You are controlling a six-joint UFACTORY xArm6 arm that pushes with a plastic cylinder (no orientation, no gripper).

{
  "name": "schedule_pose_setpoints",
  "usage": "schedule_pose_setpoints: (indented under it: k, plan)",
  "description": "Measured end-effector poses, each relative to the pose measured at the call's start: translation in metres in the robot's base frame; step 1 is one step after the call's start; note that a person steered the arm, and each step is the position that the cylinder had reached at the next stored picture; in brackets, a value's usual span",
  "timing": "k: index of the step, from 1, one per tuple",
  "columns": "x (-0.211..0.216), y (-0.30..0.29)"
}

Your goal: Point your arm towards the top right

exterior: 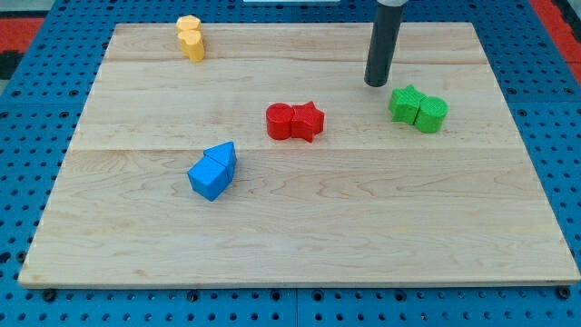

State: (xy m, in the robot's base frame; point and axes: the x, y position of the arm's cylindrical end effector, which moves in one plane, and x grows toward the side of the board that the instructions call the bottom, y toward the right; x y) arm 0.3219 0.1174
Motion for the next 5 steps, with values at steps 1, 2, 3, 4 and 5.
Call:
schedule_pose_setpoints:
  k: [1, 2, 3, 4, 5]
  plan:
    - [0.0, 0.0]
    - [0.001, 0.0]
    - [0.001, 0.0]
    - [-0.013, 0.0]
    - [-0.038, -0.002]
